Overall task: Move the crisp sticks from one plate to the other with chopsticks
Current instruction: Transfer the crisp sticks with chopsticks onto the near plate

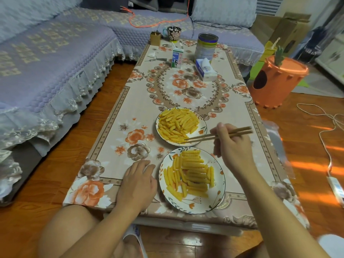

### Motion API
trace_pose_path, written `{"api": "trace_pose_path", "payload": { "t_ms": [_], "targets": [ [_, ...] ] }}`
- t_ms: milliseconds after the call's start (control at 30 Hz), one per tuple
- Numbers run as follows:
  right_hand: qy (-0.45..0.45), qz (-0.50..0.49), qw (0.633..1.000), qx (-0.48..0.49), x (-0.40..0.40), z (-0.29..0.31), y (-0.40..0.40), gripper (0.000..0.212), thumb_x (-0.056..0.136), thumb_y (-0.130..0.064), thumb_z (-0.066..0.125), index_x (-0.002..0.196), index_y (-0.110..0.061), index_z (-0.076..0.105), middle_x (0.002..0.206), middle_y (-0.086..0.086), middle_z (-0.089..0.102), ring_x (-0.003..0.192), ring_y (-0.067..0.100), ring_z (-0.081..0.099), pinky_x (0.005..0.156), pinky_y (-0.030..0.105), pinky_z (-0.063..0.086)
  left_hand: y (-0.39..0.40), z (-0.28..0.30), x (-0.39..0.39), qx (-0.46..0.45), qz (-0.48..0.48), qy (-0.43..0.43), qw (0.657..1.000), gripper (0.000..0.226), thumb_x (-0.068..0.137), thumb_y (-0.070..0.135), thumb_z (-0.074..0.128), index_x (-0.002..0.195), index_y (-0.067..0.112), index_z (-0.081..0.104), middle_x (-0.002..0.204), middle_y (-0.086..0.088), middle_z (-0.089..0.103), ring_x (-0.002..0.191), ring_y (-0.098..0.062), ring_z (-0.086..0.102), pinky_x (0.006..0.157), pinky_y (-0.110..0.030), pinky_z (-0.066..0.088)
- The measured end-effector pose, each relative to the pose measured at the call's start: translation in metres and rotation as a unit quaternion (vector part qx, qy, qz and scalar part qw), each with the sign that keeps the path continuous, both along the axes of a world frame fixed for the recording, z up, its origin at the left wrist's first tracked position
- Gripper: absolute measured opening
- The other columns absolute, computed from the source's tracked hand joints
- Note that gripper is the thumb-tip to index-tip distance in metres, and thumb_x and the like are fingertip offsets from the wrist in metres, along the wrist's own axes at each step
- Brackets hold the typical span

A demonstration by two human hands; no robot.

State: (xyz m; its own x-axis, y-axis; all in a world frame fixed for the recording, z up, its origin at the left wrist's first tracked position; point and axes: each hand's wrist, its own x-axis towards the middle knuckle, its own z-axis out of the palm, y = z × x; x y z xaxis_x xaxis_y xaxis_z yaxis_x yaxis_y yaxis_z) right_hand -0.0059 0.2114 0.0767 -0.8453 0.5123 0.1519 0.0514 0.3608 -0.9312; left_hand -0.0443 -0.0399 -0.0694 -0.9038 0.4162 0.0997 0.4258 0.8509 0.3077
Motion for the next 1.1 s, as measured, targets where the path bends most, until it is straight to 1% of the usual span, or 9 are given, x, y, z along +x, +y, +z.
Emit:
{"api": "trace_pose_path", "payload": {
  "t_ms": [167,300,467,567,633,733,800,967,1100],
  "targets": [
    [-0.031,0.05,0.992,0.11,-0.034,-0.017,-0.01,0.036,0.106,-0.028,0.05,0.085,-0.009,0.071,0.055,0.003,0.059,0.054,0.026,0.056,0.056,0.042,0.047,-0.001,-0.001,0.0,0.004,-0.001,0.009,1.0,0.047,0.089,0.03,0.037,0.121,0.016,0.069,0.127,-0.002,0.06,0.122,-0.023,0.054,0.101,-0.042,0.051],
    [-0.043,0.08,0.985,0.145,-0.041,-0.025,-0.008,0.037,0.108,-0.031,0.048,0.087,-0.007,0.068,0.06,0.013,0.059,0.058,0.031,0.056,0.055,0.041,0.044,-0.001,-0.001,-0.001,0.003,-0.003,0.015,1.0,0.046,0.089,0.03,0.038,0.12,0.016,0.069,0.126,-0.003,0.061,0.12,-0.023,0.055,0.1,-0.042,0.052],
    [-0.039,0.115,0.981,0.154,-0.04,-0.026,-0.003,0.045,0.109,-0.038,0.04,0.089,-0.008,0.067,0.061,-0.026,0.061,0.062,-0.003,0.058,0.06,0.023,0.039,-0.002,-0.001,-0.001,0.0,-0.003,0.015,1.0,0.047,0.089,0.03,0.037,0.12,0.015,0.069,0.127,-0.003,0.061,0.121,-0.024,0.054,0.1,-0.042,0.052],
    [-0.007,0.082,0.988,0.132,-0.035,-0.021,0.002,0.043,0.11,-0.037,0.041,0.087,-0.015,0.07,0.058,-0.012,0.061,0.057,0.004,0.057,0.061,0.032,0.044,-0.001,-0.001,-0.001,0.001,-0.003,0.016,1.0,0.047,0.089,0.03,0.037,0.12,0.015,0.069,0.127,-0.003,0.061,0.121,-0.024,0.054,0.1,-0.043,0.052],
    [0.014,0.055,0.995,0.085,-0.027,-0.009,0.004,0.045,0.11,-0.037,0.042,0.084,-0.014,0.071,0.055,0.004,0.058,0.05,0.02,0.056,0.054,0.037,0.046,-0.001,-0.001,-0.001,0.001,-0.002,0.015,1.0,0.048,0.089,0.03,0.037,0.12,0.014,0.069,0.127,-0.003,0.061,0.121,-0.024,0.054,0.101,-0.043,0.052],
    [0.019,0.03,0.999,0.009,-0.006,0.013,0.003,0.052,0.11,-0.034,0.04,0.082,-0.002,0.07,0.052,0.019,0.056,0.042,0.024,0.054,0.044,0.031,0.044,-0.001,-0.001,-0.001,-0.002,-0.003,0.013,1.0,0.049,0.089,0.031,0.036,0.121,0.014,0.069,0.128,-0.004,0.061,0.122,-0.025,0.054,0.101,-0.044,0.051],
    [-0.004,0.03,0.999,-0.016,0.012,0.021,0.002,0.055,0.111,-0.034,0.038,0.082,0.003,0.068,0.051,0.021,0.057,0.038,0.021,0.053,0.04,0.025,0.042,-0.001,-0.001,-0.001,-0.001,-0.002,0.01,1.0,0.049,0.089,0.031,0.036,0.121,0.014,0.069,0.128,-0.004,0.061,0.122,-0.025,0.054,0.101,-0.044,0.051],
    [-0.073,0.051,0.995,-0.034,0.052,0.01,-0.013,0.056,0.108,-0.038,0.04,0.079,0.0,0.068,0.051,0.021,0.059,0.04,0.029,0.055,0.04,0.03,0.043,-0.001,-0.002,-0.001,-0.002,-0.004,0.006,1.0,0.05,0.089,0.03,0.035,0.123,0.014,0.068,0.13,-0.004,0.06,0.126,-0.025,0.052,0.103,-0.044,0.049],
    [-0.109,0.07,0.991,-0.031,0.068,0.001,-0.023,0.053,0.107,-0.038,0.044,0.079,-0.002,0.07,0.049,0.017,0.059,0.039,0.023,0.056,0.041,0.025,0.043,-0.001,-0.002,-0.001,0.001,-0.002,0.006,1.0,0.049,0.089,0.03,0.035,0.123,0.015,0.068,0.13,-0.003,0.06,0.125,-0.025,0.053,0.102,-0.044,0.049]
  ]
}}
